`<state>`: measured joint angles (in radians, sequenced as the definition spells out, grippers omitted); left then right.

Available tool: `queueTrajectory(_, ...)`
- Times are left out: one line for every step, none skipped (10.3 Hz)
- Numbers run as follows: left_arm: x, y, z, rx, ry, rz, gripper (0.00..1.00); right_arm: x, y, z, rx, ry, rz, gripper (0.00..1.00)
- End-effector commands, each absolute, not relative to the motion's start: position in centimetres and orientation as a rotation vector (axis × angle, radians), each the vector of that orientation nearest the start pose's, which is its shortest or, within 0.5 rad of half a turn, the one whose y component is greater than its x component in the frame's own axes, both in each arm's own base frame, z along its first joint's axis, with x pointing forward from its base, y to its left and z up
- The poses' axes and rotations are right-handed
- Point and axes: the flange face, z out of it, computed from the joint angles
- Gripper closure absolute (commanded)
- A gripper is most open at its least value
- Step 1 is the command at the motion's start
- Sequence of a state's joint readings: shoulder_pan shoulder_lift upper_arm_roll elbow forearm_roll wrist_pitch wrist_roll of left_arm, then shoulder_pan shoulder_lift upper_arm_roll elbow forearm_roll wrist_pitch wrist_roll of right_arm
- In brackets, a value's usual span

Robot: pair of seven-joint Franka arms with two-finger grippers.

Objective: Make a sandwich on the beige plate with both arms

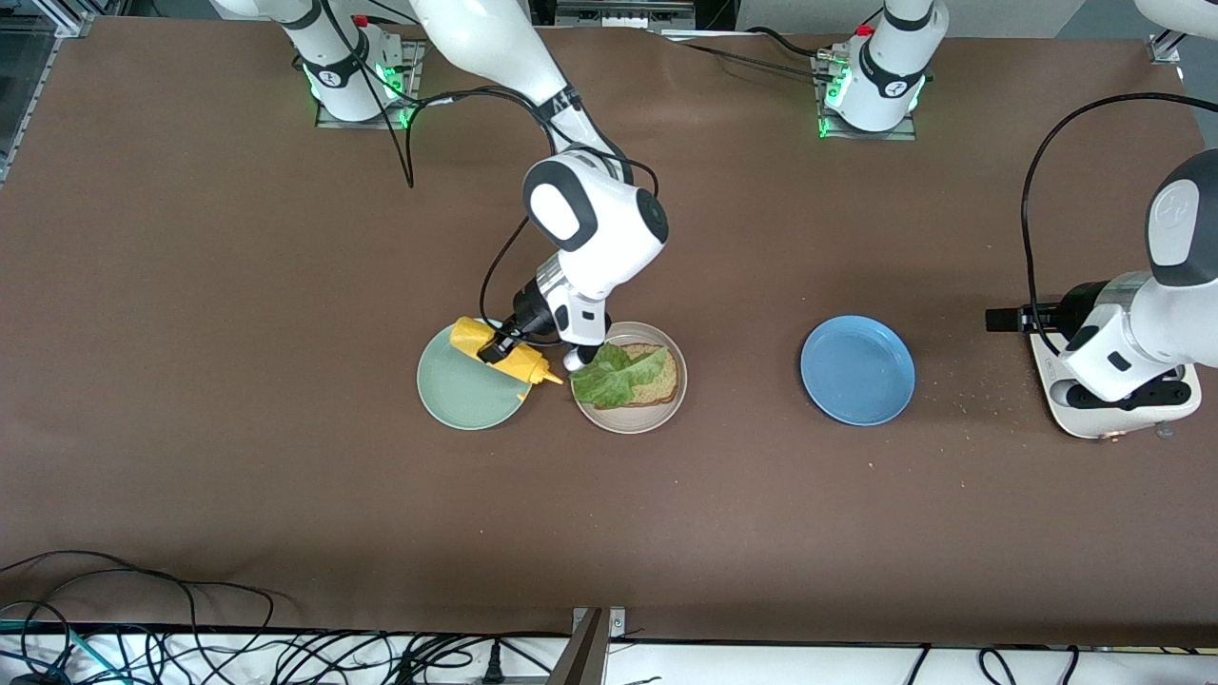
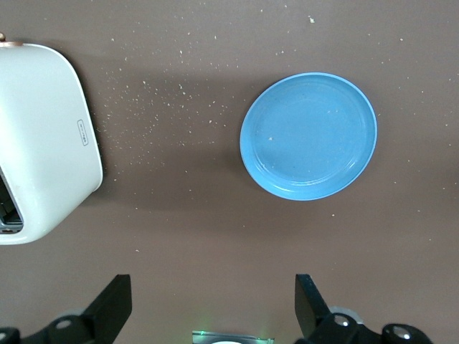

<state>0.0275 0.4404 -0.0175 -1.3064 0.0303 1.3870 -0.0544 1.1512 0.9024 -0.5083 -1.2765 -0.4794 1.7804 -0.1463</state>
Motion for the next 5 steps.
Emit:
queueTrajectory(64.2,1.5,47.2,-3.027,-0.088,0.557,0.0,53.4,48.7,24.1,1.777,1.143,-0.053,0.99)
queueTrajectory(64.2,1.4,47.2,-3.029,-0.088,0.557,0.0,52.8,49.3,23.3,1.73,1.154,-0.047,0.99)
queueTrajectory(64.2,1.5,47.2,-3.027,-0.088,0.557,0.0,52.6,49.5,23.3,1.702,1.156,-0.039,0.99)
queueTrajectory(64.2,1.5,47.2,-3.026,-0.09,0.561,0.0,52.2,50.0,23.1,1.679,1.164,-0.031,0.99)
queueTrajectory(64.2,1.5,47.2,-3.027,-0.09,0.557,0.0,51.5,50.6,22.8,1.669,1.172,-0.025,1.0)
